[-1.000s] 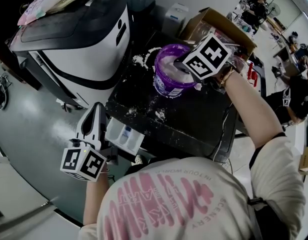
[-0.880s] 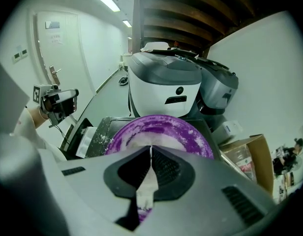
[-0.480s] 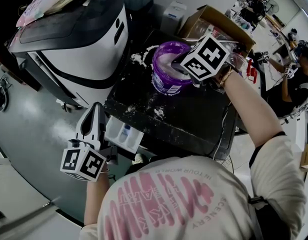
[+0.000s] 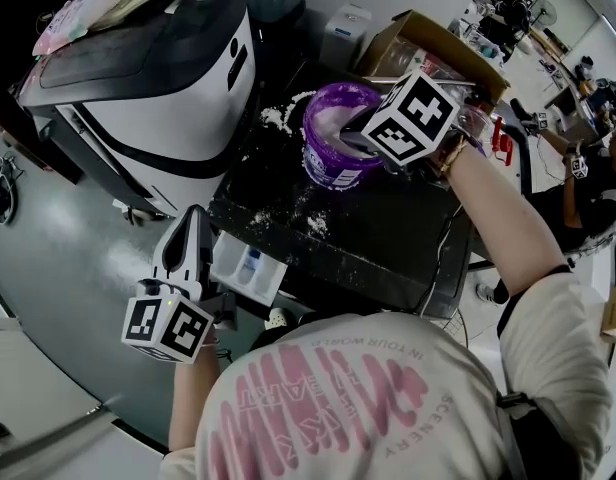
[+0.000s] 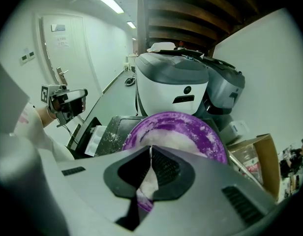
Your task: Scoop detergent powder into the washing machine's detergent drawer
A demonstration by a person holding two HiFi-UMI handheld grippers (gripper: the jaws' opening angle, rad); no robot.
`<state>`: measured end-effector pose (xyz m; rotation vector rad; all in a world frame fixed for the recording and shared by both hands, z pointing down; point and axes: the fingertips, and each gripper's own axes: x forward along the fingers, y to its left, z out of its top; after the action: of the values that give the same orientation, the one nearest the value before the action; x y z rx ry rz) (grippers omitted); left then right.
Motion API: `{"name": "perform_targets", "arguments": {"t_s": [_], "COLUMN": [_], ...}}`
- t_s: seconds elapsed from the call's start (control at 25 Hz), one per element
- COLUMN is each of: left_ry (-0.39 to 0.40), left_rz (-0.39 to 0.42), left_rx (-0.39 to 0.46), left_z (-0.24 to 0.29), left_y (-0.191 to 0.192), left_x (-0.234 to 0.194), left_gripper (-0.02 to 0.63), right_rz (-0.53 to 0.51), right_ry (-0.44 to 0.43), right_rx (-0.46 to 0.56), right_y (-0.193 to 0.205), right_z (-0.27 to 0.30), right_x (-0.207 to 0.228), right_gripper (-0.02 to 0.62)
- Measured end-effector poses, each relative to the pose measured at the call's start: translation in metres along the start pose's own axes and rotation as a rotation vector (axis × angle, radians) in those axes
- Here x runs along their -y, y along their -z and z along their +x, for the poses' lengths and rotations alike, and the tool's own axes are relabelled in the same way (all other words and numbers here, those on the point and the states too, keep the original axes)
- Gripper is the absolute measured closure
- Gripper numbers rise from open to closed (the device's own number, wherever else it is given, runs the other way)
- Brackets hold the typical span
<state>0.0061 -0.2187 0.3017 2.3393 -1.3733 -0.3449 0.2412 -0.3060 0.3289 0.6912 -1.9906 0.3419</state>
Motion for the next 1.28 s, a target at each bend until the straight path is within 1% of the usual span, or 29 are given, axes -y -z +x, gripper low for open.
{"name": "perform_targets", "arguments": {"t_s": [0.44,0.68,0.8,1.08,1.28], "left_ry": [0.006,0.017,0.019,0.019,0.021], "left_rz": [0.006,-0.004,-0.003,-0.003,0.000], "left_rx": [-0.005,-0.005,-0.004,-0.007,-0.003], "left_z": [-0.003,-0.002,-0.001,-0.001,-0.001], "left_y": [-0.001,0.001,0.001,0.002,0.001], "left_x": [0.003,0.006,0.007,0.008,0.011], "left_gripper": [0.604,0.604,0.604,0.604,0.604], "right_rz": [0.042,0.089,0.139,0.282,0.352], "right_ry": [-0.064,-0.096,-0.122,-0.223,-0.260], "right_rx": [-0.010,0.003,0.024,0.091,0.135], "right_y": [0.003,0.005,0.004,0.000,-0.003], "right_z": [-0.002,-0.005,-0.008,-0.014,-0.020], "right_x": [-0.011,-0.013,-0.012,-0.016,-0.015], "right_gripper": [0.586,0.586,0.586,0.580,0.580]}}
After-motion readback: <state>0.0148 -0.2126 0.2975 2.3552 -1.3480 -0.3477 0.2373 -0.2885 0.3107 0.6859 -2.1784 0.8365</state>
